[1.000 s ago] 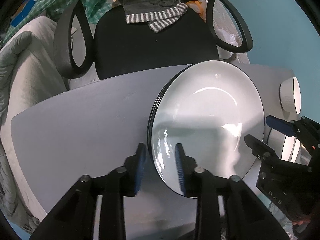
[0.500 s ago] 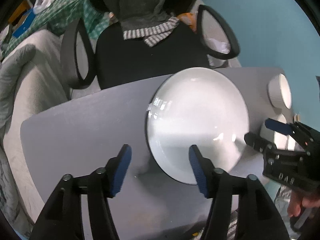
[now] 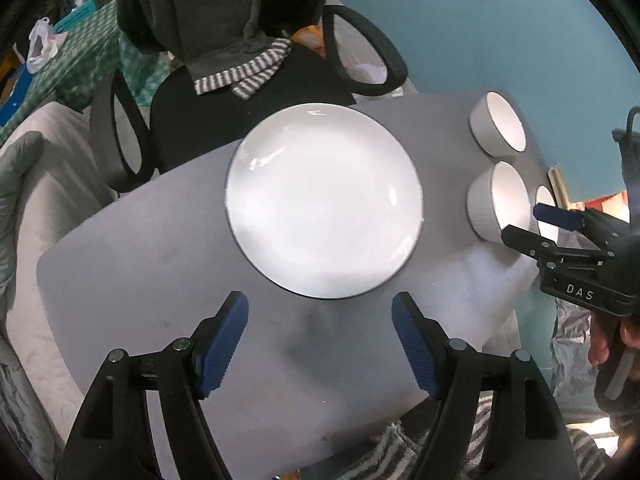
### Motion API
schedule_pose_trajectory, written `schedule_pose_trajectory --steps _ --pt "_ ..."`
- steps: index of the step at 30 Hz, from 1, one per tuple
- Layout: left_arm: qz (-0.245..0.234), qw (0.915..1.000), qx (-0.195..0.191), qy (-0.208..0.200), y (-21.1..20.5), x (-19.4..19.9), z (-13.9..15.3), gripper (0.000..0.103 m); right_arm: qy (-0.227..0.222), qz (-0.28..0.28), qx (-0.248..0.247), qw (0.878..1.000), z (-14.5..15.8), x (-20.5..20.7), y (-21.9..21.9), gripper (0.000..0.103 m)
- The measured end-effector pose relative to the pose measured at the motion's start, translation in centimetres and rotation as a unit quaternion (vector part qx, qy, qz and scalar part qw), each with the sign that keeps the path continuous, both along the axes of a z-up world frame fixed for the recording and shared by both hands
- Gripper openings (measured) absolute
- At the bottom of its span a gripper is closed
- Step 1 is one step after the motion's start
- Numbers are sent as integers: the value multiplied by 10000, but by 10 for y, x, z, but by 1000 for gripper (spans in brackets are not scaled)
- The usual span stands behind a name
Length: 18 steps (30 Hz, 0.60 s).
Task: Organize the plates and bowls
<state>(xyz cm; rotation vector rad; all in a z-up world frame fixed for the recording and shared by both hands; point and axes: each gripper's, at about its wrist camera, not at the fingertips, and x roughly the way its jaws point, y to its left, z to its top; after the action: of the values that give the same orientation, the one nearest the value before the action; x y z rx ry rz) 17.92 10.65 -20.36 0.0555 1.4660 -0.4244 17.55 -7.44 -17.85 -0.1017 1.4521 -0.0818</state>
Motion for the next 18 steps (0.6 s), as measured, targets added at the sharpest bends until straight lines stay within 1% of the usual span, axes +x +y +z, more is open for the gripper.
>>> schedule_pose_trajectory --steps 7,12,15,18 --pt "-159 9997 -160 8 -33 -11 6 76 29 -482 210 9986 12 -24 -48 67" --pt "-369 9991 -208 -37 -64 -18 11 76 47 -432 71 9990 17 -29 -76 66" --pt "-523 9984 -222 34 -89 -21 10 76 69 -419 82 9991 17 -29 -95 67" --pt "-580 9979 -225 159 -116 -23 5 76 178 -370 124 9991 11 -24 -117 67"
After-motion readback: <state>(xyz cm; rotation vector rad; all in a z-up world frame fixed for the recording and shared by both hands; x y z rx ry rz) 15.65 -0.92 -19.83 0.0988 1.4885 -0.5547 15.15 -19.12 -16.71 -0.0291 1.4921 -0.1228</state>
